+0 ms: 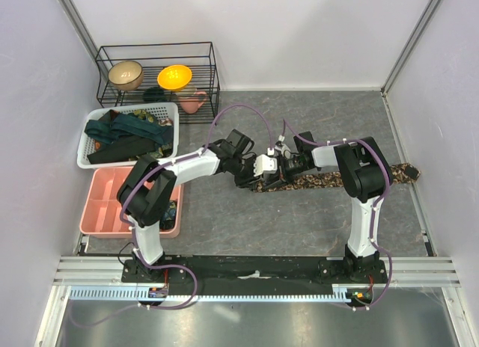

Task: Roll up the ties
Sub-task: Roll the tie at the center of the board.

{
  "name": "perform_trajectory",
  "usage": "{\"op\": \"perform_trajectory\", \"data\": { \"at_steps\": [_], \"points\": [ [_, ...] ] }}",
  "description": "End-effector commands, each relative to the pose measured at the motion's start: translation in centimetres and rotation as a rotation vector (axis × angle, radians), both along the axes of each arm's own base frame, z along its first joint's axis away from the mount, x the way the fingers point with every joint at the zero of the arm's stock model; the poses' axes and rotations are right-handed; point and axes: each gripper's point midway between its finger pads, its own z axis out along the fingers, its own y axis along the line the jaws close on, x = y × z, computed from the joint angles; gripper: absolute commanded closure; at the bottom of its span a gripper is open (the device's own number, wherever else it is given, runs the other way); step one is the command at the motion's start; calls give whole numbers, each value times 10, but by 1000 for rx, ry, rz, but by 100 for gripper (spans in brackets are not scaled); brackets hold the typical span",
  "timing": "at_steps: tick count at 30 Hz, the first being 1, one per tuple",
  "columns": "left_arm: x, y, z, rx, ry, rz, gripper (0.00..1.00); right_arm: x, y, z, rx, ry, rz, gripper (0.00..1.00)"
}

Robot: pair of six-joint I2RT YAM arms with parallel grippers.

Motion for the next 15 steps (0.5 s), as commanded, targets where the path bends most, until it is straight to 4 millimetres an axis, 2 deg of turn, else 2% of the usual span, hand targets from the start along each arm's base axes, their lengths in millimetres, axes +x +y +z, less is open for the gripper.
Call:
{"op": "perform_trajectory", "data": {
  "at_steps": [1, 4, 7, 13, 15],
  "points": [
    [10, -26, 27, -91, -34, -39, 59, -10, -20, -48, -170, 28, -19, 100],
    [2, -35, 27, -99, 10, -56, 59, -9, -20, -48, -170, 27, -23, 100],
    [-4, -41, 19, -83, 52, -56, 58, -9, -19, -48, -167, 32, -22, 100],
    [-3, -36, -4, 21, 117, -26, 57, -8, -18, -42, -152, 25, -21, 100],
    [-4, -28, -13, 67, 125, -15, 55, -8, -17, -41, -148, 25, -21, 100]
  ]
}}
